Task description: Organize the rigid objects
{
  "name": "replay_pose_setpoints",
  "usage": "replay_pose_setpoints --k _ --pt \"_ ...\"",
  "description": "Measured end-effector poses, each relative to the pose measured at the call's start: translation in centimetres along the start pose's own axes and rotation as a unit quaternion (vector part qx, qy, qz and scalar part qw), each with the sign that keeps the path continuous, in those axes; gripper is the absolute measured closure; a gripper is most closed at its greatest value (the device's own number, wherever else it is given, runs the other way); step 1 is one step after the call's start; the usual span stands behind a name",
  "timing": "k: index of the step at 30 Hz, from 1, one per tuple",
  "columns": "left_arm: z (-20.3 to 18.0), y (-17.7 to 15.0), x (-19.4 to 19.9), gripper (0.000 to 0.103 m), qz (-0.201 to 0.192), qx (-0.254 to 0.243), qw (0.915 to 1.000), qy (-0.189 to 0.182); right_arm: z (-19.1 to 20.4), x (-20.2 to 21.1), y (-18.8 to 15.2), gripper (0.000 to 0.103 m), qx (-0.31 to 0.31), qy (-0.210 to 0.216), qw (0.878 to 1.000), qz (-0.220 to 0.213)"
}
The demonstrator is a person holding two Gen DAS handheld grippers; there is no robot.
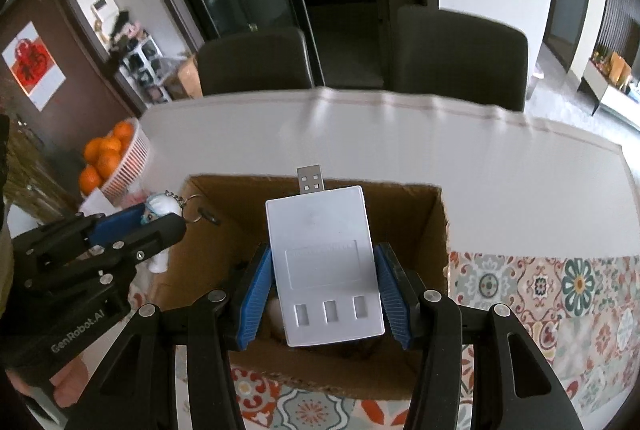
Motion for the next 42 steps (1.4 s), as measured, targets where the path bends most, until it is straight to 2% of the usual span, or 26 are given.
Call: replay_pose_setpoints --k 6,14,17,19,25,32,34,36,40,42 --pt "0.5 -1.3 -2.7 0.076 0.032 0.002 0.9994 0.009 -0.2 -2.7 -1.5 0.051 0.004 -0.008 0.999 0.040" --pt "0.8 -3.0 -4.9 0.076 0.064 -0.004 0.9978 0.016 -0.2 -4.6 -3.2 0.051 0.013 -0.011 0.997 0.071" --pt "0.8 -3.1 -4.7 0.073 0.062 -0.004 0.9979 0.020 -0.1 -4.4 -3.5 0.049 0.022 -0.023 0.997 0.069" --pt "0.7 -3.1 -4.4 0.071 0.061 -0.002 0.9980 0.018 -0.1 -4.0 -3.4 0.043 0.023 -0.025 0.997 0.067" --pt "0.5 -3.2 -2.1 0.063 0.038 -0.004 0.9990 0.023 0.2 -2.2 -3.4 0.043 0.026 -0.036 0.998 0.050" --pt "0.2 -4.2 3.1 0.032 -0.028 -0.014 0.9976 0.061 0.6 1.9 -4.4 0.038 0.010 -0.077 0.997 0.009" --pt "0.2 -4.7 4.6 0.027 -0.045 -0.016 0.9965 0.069 0.8 3.3 -4.9 0.037 0.002 -0.085 0.996 -0.008" --pt "0.1 -5.2 6.3 0.015 -0.066 -0.018 0.9944 0.081 1.1 5.2 -5.4 0.035 -0.004 -0.096 0.995 -0.027" --pt "-0.1 -6.3 9.9 0.007 -0.115 -0.018 0.9881 0.101 1.6 8.4 -6.4 0.028 -0.012 -0.116 0.991 -0.060" --pt "-0.2 -6.8 11.4 0.000 -0.130 -0.016 0.9852 0.111 2.1 10.4 -7.0 0.026 -0.013 -0.129 0.988 -0.081"
Point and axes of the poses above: each gripper's, at about its wrist camera, not at the fingertips, and x roughly against the way its jaws point, z to its left, y to its top, the point moved 3 cm from there along -x, roughly the way its jaws point, and after that the axes turned 7 degrees about x, right-handed, at the moved point
